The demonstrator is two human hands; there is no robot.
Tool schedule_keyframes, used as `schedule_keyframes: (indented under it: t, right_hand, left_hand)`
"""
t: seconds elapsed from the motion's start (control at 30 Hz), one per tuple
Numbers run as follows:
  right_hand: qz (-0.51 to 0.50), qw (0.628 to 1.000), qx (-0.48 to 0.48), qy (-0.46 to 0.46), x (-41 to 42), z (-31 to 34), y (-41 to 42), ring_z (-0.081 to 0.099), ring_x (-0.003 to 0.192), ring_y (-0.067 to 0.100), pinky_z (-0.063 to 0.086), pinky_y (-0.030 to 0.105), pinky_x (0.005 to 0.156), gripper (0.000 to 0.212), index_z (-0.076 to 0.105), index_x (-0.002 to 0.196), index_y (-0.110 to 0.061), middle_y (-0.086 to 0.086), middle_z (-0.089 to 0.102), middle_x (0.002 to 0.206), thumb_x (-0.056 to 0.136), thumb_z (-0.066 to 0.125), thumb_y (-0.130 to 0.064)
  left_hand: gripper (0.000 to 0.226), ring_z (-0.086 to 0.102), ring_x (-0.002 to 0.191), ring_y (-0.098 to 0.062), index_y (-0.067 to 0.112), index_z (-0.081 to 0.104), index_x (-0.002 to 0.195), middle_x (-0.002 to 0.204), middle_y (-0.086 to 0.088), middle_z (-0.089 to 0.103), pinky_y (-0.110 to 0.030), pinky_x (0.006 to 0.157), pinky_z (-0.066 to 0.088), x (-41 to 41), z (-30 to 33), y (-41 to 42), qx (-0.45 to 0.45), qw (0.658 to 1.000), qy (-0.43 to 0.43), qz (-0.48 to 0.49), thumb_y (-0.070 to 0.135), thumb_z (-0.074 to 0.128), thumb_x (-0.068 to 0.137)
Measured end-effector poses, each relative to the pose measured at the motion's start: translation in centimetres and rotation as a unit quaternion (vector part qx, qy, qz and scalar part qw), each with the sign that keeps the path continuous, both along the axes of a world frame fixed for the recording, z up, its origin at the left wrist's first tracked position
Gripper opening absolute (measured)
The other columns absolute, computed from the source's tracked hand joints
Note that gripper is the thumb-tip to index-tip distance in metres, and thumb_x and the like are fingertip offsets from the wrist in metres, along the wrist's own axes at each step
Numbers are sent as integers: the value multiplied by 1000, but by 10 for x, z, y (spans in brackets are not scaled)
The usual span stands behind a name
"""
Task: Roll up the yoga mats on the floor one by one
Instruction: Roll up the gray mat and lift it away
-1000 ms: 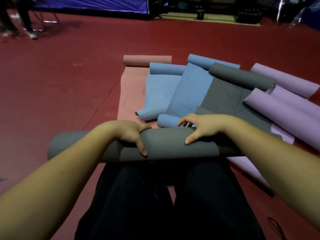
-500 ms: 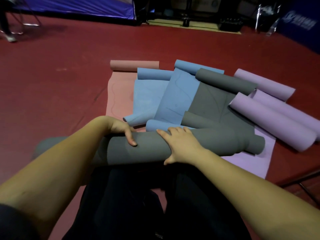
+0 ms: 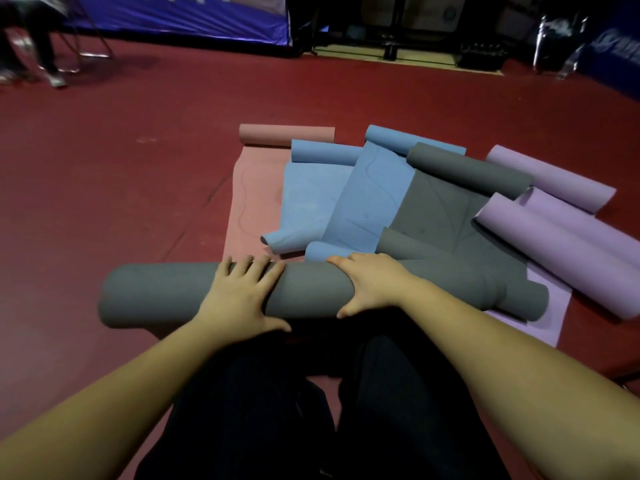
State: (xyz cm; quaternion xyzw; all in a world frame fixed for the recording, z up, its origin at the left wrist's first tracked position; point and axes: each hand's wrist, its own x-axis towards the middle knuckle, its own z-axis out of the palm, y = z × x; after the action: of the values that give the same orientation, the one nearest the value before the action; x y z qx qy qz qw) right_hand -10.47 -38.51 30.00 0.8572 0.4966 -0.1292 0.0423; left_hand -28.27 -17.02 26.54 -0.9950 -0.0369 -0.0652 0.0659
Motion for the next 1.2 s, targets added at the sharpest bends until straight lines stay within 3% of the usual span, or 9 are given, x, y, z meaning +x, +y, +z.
schedule_keyframes:
  t: [0.07,0.13,0.27,0.4,0.7,0.87,1.03,1.2]
  right_hand:
    - [-1,1000,-5,14,1,1,2,54,118,24,46,38,90,107,24,149,-37,1,54,130,61,70,-76]
    - [-3,1000,-9,30,3,4,4,54,119,23,47,38,92,106,24,149,-37,1,54,131,62,72,-74]
    - [-7,998,-14,57,5,14,2,55,119,21,47,37,93,102,26,147,-39,-2,54,134,63,75,-70]
    - [-2,998,-20,51,7,25,-1,56,117,19,48,37,92,101,28,146,-42,-5,56,132,61,74,-72]
    - [11,995,-8,103,6,73,-26,58,101,12,42,30,82,90,34,137,-50,-15,62,118,60,74,-73]
    - [8,981,-61,185,4,63,-33,58,104,7,45,35,98,79,41,128,-50,-20,61,116,61,75,-71]
    - [7,966,-81,247,9,44,-20,53,117,5,40,35,108,89,40,135,-50,-21,54,130,57,74,-75]
    - [20,979,-12,203,6,45,-21,40,130,8,32,31,113,85,36,145,-32,-12,40,144,74,75,-60]
  left_hand:
    - [123,52,120,-45,16,49,142,137,-20,52,-67,96,39,0,-2,-2,35,999,30,17,84,69,42]
    - [128,52,119,-47,17,45,145,138,-22,51,-66,95,40,4,2,-5,48,996,60,40,80,75,38]
    - [118,46,120,-36,21,23,152,141,-14,44,-53,101,36,12,12,-9,52,994,87,46,80,64,59]
    - [115,43,124,-33,22,15,154,144,-12,40,-50,102,33,15,26,-13,52,992,107,39,80,59,66]
    - [112,54,112,-28,29,25,147,127,-1,53,-44,90,44,0,87,-25,35,996,84,-8,88,53,56]
    - [108,53,114,-24,36,27,143,127,4,55,-40,91,43,-8,86,-33,-20,990,137,-17,90,54,54]
    - [112,50,122,-22,36,30,144,135,6,54,-42,100,44,-7,69,-26,-105,973,206,6,91,55,49]
    - [108,54,118,-19,39,36,140,133,9,56,-38,97,45,9,74,-12,-172,951,257,24,87,65,48]
